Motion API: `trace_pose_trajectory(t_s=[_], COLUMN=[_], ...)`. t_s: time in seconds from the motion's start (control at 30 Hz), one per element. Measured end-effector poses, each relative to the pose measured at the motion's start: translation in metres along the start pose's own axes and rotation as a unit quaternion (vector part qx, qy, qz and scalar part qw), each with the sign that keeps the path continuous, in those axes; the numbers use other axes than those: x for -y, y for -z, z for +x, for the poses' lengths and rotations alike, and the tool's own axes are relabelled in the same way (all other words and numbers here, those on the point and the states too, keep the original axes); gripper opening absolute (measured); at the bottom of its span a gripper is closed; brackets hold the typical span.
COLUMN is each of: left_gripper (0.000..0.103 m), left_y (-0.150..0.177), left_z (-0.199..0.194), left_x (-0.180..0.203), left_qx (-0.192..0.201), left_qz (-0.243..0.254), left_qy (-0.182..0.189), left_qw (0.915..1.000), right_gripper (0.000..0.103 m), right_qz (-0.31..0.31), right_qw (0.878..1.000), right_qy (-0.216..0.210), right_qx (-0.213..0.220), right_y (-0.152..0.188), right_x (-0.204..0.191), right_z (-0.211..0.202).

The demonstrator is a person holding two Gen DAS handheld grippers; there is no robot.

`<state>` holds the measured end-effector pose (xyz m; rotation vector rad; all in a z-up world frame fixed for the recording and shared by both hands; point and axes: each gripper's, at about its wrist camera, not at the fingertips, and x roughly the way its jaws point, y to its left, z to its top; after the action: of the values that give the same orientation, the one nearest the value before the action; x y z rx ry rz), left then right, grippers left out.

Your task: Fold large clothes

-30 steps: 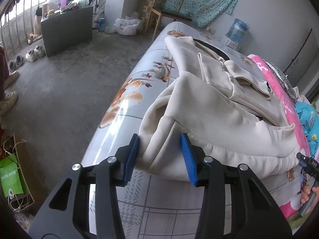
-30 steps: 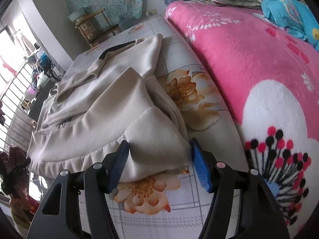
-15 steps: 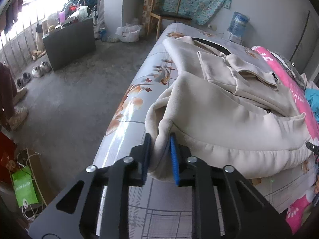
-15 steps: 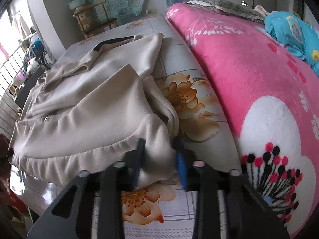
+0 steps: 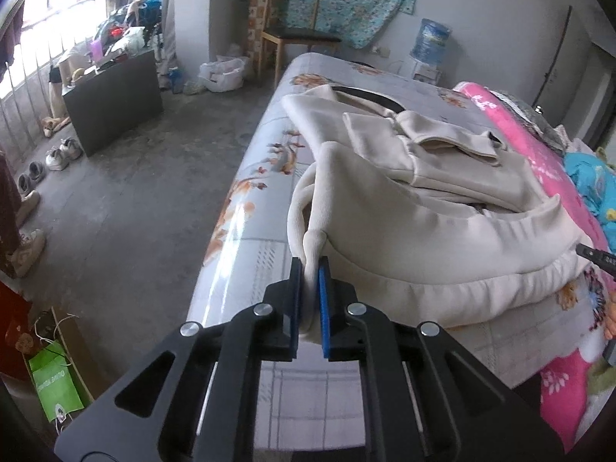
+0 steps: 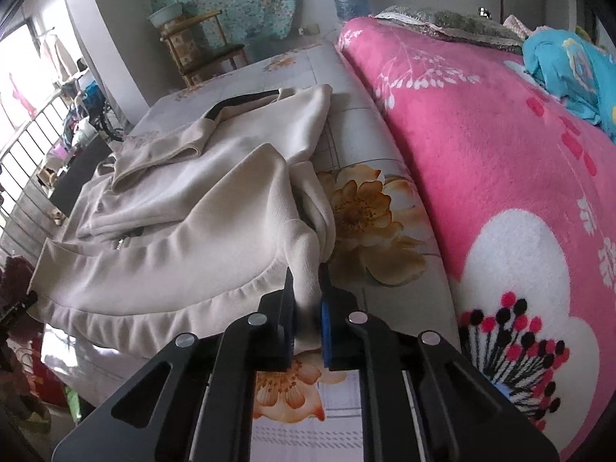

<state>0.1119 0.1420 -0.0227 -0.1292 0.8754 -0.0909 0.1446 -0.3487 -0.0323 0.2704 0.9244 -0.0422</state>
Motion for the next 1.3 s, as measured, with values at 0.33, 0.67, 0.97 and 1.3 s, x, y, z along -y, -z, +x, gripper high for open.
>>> trace_pose_trajectory(t_s=[0.33, 0.67, 0.97, 1.3], left_gripper=[0.008, 0.036, 0.049, 0.049], left_y=[0.032, 0.050, 0.026, 0.044], left_z=[-0.038, -0.058, -0.061, 0.020], left_x=[-0.013, -0.016, 0.051, 0.096], left_qx=[-0.023, 0.003, 0.048, -0.020], left_qz=[-0.038, -0.005, 0.052, 0.108], left_qy=[0.025, -0.047, 0.054, 0.036], left_qw=[0.9987, 0.9989, 0.9960, 0.9933], right_gripper=[0.010, 0.041, 0.063, 0.063], right_qz=[0.003, -0.021, -0.127, -0.178], right_qw=[0.999, 0.999, 0.991, 0.980], right_qy=[-0.044, 0.027, -0.045, -0.056], right_qx=[-0.020, 0.002, 0.022, -0.063], right_y=[0.014, 0.030, 0.045, 0.068], right_x=[0.015, 0.023, -0.072, -0.127], right_z=[-0.039, -0.064, -0.068, 0.019])
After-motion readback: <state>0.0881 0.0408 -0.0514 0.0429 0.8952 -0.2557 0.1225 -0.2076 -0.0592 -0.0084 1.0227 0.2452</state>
